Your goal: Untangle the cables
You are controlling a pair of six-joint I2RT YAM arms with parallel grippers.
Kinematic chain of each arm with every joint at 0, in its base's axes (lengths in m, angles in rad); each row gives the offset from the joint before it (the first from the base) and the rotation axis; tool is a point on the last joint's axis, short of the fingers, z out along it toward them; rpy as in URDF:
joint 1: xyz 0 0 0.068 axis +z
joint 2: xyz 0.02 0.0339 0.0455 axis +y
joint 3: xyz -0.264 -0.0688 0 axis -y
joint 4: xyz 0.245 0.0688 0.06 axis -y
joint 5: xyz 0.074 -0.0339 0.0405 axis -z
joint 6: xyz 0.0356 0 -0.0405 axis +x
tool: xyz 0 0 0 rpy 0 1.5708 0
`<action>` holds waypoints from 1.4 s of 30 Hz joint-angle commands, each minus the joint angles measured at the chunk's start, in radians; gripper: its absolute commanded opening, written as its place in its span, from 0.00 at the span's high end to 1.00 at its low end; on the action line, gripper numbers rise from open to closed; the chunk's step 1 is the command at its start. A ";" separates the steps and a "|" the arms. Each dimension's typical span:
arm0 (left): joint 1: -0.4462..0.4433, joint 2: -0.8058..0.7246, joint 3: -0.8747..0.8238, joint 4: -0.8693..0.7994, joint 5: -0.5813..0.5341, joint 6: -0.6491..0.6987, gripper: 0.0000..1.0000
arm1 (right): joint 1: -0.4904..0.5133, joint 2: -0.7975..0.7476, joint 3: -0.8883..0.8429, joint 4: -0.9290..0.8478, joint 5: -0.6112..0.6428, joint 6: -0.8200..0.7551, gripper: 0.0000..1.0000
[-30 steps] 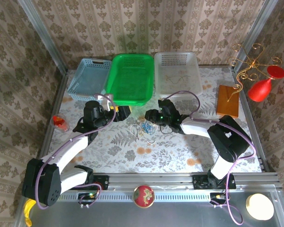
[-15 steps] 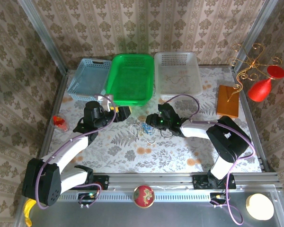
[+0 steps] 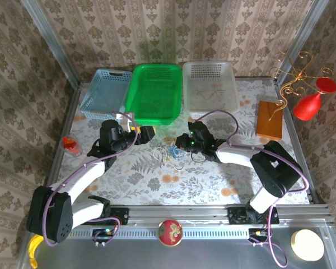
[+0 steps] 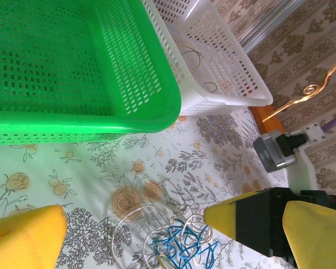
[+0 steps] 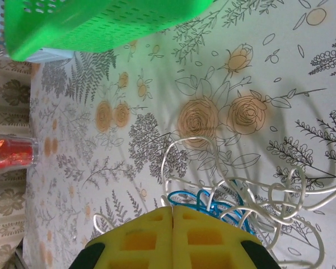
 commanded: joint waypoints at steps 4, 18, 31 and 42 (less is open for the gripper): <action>0.007 0.024 -0.007 0.027 0.039 0.034 0.00 | 0.009 -0.091 0.083 -0.104 -0.011 -0.075 1.00; 0.007 0.060 0.008 0.043 0.082 0.033 0.00 | 0.015 -0.030 0.113 -0.107 -0.070 -0.123 0.64; 0.008 0.071 0.008 0.050 0.079 0.031 0.00 | 0.030 0.014 0.157 -0.216 0.088 -0.177 0.55; 0.007 0.074 0.009 0.048 0.078 0.033 0.00 | 0.007 0.107 0.207 -0.160 0.050 -0.144 0.55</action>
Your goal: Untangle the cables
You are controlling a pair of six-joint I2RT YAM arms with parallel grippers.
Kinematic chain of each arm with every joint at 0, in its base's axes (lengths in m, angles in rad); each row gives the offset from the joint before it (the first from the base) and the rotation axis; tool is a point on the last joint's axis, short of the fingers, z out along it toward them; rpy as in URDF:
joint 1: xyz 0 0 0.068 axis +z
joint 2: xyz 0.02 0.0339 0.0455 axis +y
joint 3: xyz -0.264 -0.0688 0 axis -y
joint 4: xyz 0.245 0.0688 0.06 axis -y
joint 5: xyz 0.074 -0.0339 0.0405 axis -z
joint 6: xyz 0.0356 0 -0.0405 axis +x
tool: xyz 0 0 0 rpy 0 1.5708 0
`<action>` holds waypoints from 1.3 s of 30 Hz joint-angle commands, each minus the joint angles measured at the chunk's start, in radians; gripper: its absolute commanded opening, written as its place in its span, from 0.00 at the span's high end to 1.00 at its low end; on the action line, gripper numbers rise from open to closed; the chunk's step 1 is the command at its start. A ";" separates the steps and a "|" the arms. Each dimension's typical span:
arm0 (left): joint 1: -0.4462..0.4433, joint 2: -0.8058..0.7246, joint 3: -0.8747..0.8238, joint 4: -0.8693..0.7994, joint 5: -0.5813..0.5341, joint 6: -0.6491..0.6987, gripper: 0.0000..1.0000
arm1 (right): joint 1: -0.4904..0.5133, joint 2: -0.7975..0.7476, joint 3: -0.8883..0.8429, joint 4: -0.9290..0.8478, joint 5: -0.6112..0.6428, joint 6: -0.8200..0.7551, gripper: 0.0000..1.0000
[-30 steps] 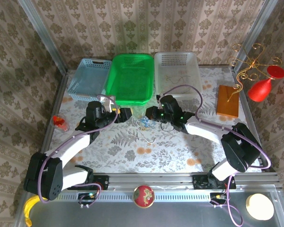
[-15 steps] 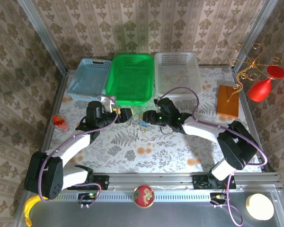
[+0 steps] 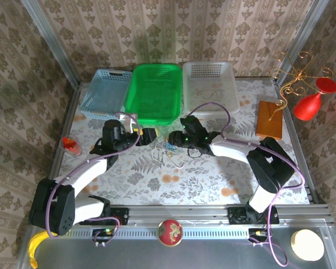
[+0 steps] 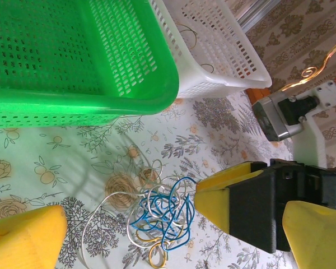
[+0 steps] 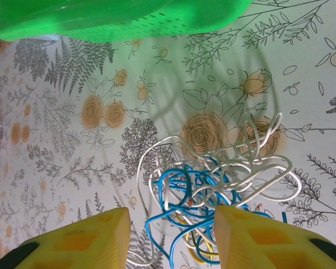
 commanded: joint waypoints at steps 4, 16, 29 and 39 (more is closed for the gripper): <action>0.007 0.008 0.012 0.024 0.020 0.026 0.00 | -0.016 0.044 0.043 0.046 -0.010 0.028 0.56; 0.007 0.012 0.013 0.025 0.019 0.026 0.00 | -0.024 0.067 0.066 0.063 -0.031 0.039 0.68; 0.007 0.017 0.012 0.025 0.020 0.026 0.00 | -0.028 0.077 0.056 0.080 -0.040 0.047 0.85; 0.007 0.056 0.006 0.036 0.046 0.072 0.00 | -0.030 -0.009 0.056 0.068 -0.110 0.026 1.00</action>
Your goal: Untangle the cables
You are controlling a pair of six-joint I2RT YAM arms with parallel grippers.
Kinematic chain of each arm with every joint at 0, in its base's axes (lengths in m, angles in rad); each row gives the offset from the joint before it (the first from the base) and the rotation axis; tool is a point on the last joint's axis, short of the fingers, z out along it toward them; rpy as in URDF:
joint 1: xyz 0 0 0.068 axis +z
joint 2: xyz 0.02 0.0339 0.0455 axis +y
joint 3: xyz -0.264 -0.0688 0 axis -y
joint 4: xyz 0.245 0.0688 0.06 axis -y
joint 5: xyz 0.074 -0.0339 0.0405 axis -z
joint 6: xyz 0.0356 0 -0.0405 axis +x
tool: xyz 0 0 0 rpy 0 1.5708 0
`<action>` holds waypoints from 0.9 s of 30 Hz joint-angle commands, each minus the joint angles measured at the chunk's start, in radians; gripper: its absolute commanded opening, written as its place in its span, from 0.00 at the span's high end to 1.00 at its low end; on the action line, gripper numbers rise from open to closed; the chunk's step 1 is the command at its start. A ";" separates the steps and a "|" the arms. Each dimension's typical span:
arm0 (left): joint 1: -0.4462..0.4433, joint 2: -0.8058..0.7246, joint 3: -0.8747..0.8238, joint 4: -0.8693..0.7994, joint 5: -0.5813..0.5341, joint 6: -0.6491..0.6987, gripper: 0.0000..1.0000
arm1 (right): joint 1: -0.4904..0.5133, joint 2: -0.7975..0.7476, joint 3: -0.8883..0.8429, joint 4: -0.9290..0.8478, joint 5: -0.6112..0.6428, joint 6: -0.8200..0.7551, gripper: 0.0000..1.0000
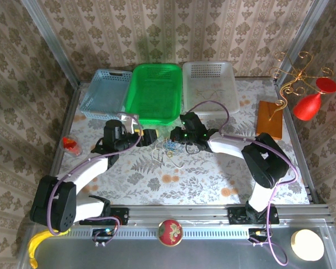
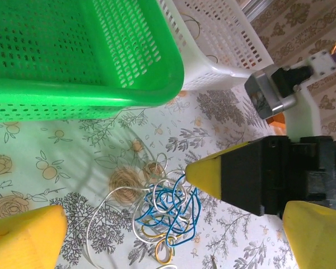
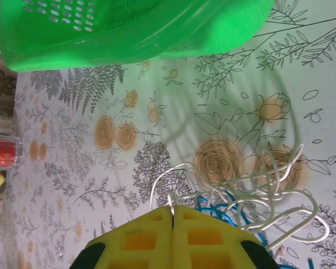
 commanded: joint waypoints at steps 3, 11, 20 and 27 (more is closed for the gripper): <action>0.006 0.050 0.006 0.055 0.048 0.042 0.00 | 0.000 -0.107 0.013 -0.002 -0.080 -0.021 1.00; -0.028 0.100 0.006 0.140 0.079 0.060 0.00 | 0.010 -0.207 -0.001 -0.005 -0.118 -0.011 1.00; -0.116 0.151 0.050 0.183 0.092 0.114 0.00 | 0.033 -0.268 0.016 0.000 -0.131 0.010 1.00; -0.151 0.215 0.078 0.222 0.058 0.130 0.04 | 0.048 -0.308 0.018 0.038 -0.139 0.055 1.00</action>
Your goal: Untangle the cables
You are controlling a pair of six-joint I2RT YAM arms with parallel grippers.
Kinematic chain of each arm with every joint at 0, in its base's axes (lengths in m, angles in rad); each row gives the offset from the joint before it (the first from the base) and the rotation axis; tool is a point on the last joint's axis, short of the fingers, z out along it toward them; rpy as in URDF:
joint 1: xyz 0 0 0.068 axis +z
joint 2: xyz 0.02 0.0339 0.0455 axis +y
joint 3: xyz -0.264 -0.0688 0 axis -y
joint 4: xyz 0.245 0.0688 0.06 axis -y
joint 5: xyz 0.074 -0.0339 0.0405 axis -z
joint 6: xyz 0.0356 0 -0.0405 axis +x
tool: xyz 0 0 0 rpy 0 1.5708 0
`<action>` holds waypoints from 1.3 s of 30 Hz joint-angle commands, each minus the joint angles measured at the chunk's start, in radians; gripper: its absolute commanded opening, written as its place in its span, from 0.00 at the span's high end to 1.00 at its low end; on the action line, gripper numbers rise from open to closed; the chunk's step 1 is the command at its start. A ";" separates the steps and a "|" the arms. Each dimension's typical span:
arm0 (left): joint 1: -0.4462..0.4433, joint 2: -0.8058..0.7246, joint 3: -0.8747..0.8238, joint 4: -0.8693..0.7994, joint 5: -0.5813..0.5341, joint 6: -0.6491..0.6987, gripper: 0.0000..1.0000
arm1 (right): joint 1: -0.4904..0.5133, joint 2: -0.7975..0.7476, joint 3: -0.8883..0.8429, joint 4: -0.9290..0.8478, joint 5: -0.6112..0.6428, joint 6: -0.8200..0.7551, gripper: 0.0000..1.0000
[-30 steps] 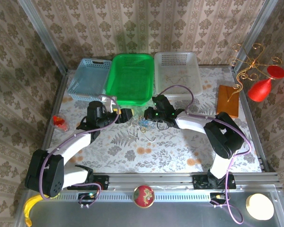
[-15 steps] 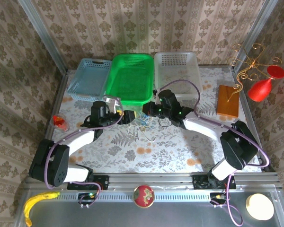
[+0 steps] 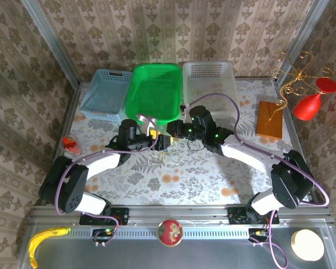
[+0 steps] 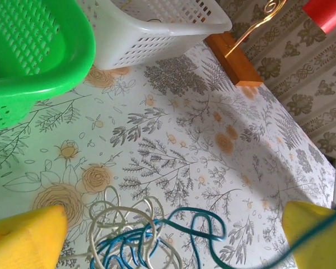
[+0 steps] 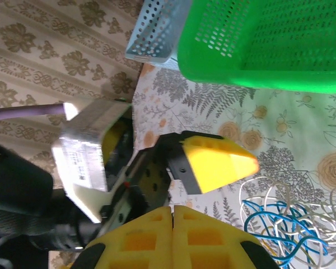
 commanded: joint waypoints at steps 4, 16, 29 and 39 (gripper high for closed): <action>-0.009 0.063 0.025 0.093 -0.008 0.036 0.29 | 0.008 -0.061 0.012 0.073 -0.019 0.074 1.00; -0.010 0.163 -0.092 0.220 -0.004 0.012 0.62 | -0.036 -0.133 0.105 0.086 -0.005 0.108 1.00; -0.009 0.170 -0.136 0.288 -0.006 -0.034 0.63 | -0.116 -0.206 0.217 0.049 -0.003 0.085 1.00; -0.009 0.128 -0.119 0.225 -0.017 -0.016 0.62 | -0.157 -0.228 0.323 0.030 -0.033 0.076 1.00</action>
